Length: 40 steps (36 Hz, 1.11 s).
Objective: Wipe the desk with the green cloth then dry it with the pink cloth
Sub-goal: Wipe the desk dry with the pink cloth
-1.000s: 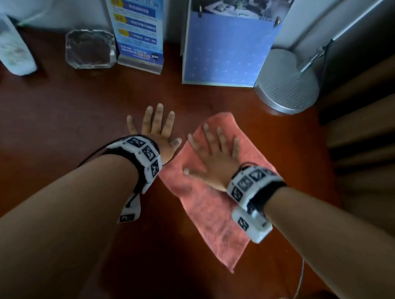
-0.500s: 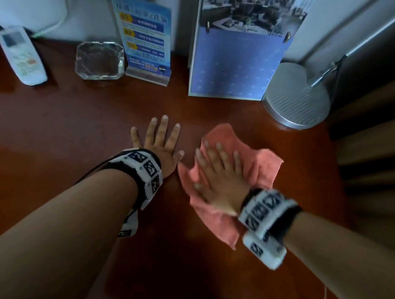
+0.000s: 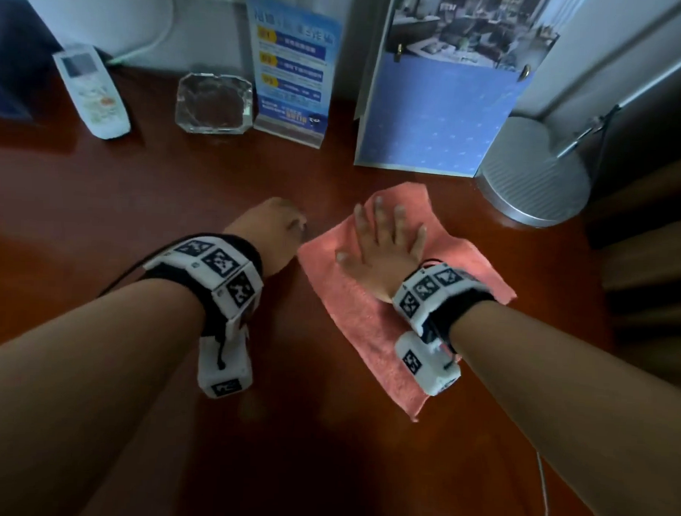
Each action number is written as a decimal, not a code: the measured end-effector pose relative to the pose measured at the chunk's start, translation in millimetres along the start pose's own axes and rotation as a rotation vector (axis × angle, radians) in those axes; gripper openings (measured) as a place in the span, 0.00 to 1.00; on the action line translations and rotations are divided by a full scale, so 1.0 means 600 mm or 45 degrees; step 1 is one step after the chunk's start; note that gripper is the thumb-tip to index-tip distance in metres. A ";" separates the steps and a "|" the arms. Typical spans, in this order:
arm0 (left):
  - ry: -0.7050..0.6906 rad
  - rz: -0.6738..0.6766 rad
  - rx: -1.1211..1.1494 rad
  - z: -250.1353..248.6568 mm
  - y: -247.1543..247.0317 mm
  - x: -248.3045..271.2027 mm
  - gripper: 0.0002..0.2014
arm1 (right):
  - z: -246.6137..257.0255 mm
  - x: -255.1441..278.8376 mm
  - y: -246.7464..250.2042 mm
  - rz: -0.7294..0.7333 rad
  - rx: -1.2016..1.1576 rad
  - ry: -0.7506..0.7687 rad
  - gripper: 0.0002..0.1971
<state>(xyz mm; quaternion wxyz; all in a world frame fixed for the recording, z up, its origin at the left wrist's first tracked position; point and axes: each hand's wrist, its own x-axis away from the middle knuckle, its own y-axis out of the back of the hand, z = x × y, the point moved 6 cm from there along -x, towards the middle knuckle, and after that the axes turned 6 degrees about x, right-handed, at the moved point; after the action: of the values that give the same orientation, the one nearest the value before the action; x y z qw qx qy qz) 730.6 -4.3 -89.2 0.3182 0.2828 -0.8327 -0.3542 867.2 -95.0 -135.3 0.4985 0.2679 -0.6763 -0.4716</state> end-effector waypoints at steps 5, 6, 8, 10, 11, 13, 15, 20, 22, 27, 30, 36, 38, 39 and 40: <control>0.128 -0.102 -0.098 0.045 0.061 0.039 0.14 | 0.180 0.044 0.010 -0.186 -0.095 0.391 0.35; 0.136 -0.120 -0.098 0.052 0.068 0.043 0.14 | 0.211 0.048 0.017 -0.231 -0.060 0.495 0.33; 0.161 -0.138 -0.084 0.065 0.072 0.044 0.15 | 0.256 0.040 0.008 -0.175 0.042 0.643 0.32; 0.193 -0.119 -0.055 0.072 0.067 0.042 0.17 | 0.266 0.029 0.007 0.018 0.086 0.691 0.36; 0.201 -0.112 -0.044 0.072 0.062 0.041 0.17 | 0.264 0.020 0.014 0.014 0.141 0.683 0.38; 0.154 -0.093 0.003 0.061 0.048 0.041 0.18 | 0.243 -0.003 0.022 -0.045 0.169 0.608 0.41; 0.066 -0.023 0.035 0.041 0.030 0.044 0.21 | 0.197 -0.025 0.038 -0.103 0.125 0.480 0.39; 0.179 0.255 -0.174 0.030 -0.032 0.059 0.30 | 0.016 -0.039 0.046 -0.070 0.164 0.224 0.37; 0.257 0.301 -0.272 0.033 -0.049 0.065 0.36 | -0.077 -0.028 0.029 0.028 0.116 0.020 0.37; 0.261 0.358 -0.427 0.032 -0.065 0.074 0.54 | -0.198 0.031 -0.009 0.114 -0.162 -0.353 0.40; 0.237 0.341 -0.469 0.035 -0.065 0.075 0.57 | -0.164 0.054 -0.026 0.057 -0.135 -0.313 0.43; 0.251 0.308 -0.436 0.036 -0.065 0.070 0.60 | -0.068 0.049 -0.028 0.088 0.053 0.117 0.45; 0.253 0.307 -0.403 0.036 -0.062 0.066 0.62 | -0.076 0.024 -0.012 0.075 0.081 0.189 0.45; 0.255 0.314 -0.393 0.035 -0.060 0.064 0.62 | -0.089 0.006 -0.010 0.080 0.088 0.213 0.45; 0.257 0.322 -0.390 0.035 -0.058 0.062 0.63 | -0.106 -0.009 -0.006 0.087 0.095 0.215 0.46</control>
<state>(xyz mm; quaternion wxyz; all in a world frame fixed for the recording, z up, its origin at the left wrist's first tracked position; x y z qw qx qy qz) 700.3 -42.1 -115.0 0.4811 0.1585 -0.7620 -0.4036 927.8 -115.4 -137.3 0.5593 0.3018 -0.6576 -0.4045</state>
